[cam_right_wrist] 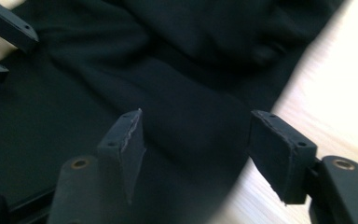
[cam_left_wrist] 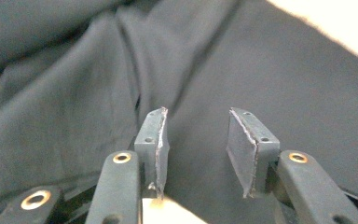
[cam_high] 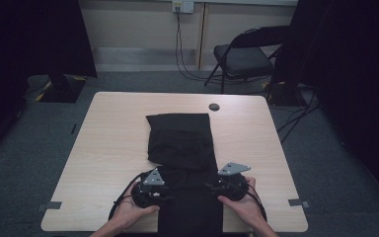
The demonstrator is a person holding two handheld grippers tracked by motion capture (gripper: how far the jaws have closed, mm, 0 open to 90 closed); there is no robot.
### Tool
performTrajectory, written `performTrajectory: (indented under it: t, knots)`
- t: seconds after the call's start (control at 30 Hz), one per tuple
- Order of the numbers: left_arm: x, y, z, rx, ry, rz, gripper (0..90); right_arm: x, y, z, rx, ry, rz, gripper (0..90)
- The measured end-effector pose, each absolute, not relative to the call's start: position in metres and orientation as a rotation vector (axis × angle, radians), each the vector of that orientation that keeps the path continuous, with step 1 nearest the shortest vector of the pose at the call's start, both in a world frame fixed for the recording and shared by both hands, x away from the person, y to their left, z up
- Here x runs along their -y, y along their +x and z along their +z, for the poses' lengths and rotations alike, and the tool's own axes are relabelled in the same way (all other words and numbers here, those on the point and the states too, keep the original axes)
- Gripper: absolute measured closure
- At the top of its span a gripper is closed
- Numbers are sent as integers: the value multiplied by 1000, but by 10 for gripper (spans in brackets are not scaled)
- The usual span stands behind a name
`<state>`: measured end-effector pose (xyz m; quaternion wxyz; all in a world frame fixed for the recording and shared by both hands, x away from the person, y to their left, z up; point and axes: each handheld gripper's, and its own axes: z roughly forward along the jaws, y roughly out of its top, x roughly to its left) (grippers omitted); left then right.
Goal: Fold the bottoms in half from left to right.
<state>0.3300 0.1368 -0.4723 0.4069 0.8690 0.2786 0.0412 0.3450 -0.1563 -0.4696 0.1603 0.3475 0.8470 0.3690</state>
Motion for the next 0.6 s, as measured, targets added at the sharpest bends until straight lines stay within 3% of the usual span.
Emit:
performTrajectory:
  t: [0.1, 0.2, 0.27, 0.3, 0.4, 0.43, 0.6]
  knots:
    - [-147, 338, -459, -720, 2105, 134, 609, 138, 345, -468, -2452, 946, 1108, 408]
    - [-172, 356, -451, -785, 2034, 171, 689, 106, 346, -465, -2508, 856, 1163, 509]
    - [-189, 368, -452, -852, 1975, 181, 699, 99, 346, -465, -2521, 833, 1186, 513]
    - [-202, 378, -456, -898, 2000, 231, 721, 76, 348, -463, -2544, 783, 1225, 490]
    - [-212, 386, -463, -960, 1987, 211, 722, 54, 350, -464, -2570, 717, 1236, 451]
    - [-217, 390, -467, -997, 1971, 192, 710, 27, 356, -468, -2614, 672, 1224, 373]
    - [-217, 389, -469, -1006, 2000, 204, 657, -8, 365, -481, -2673, 592, 1174, 306]
